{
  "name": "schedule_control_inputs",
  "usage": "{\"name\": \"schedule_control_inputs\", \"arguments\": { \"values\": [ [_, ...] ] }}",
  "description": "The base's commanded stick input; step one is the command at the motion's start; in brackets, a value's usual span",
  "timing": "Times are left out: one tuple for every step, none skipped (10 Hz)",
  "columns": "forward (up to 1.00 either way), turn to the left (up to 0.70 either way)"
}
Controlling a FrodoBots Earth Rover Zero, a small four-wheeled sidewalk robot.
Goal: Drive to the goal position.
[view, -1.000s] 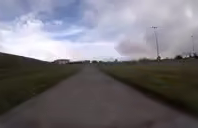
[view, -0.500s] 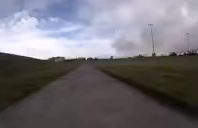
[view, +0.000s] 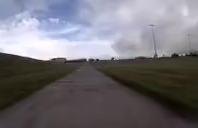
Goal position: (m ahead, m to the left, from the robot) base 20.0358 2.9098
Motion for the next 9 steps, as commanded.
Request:
{"name": "schedule_control_inputs", "arguments": {
  "values": [
    [1.0,0.0],
    [1.0,0.0],
    [1.0,0.0],
    [1.0,0.0],
    [1.0,0.0],
    [1.0,0.0],
    [1.0,0.0],
    [1.0,0.0],
    [1.0,0.0]
  ]
}}
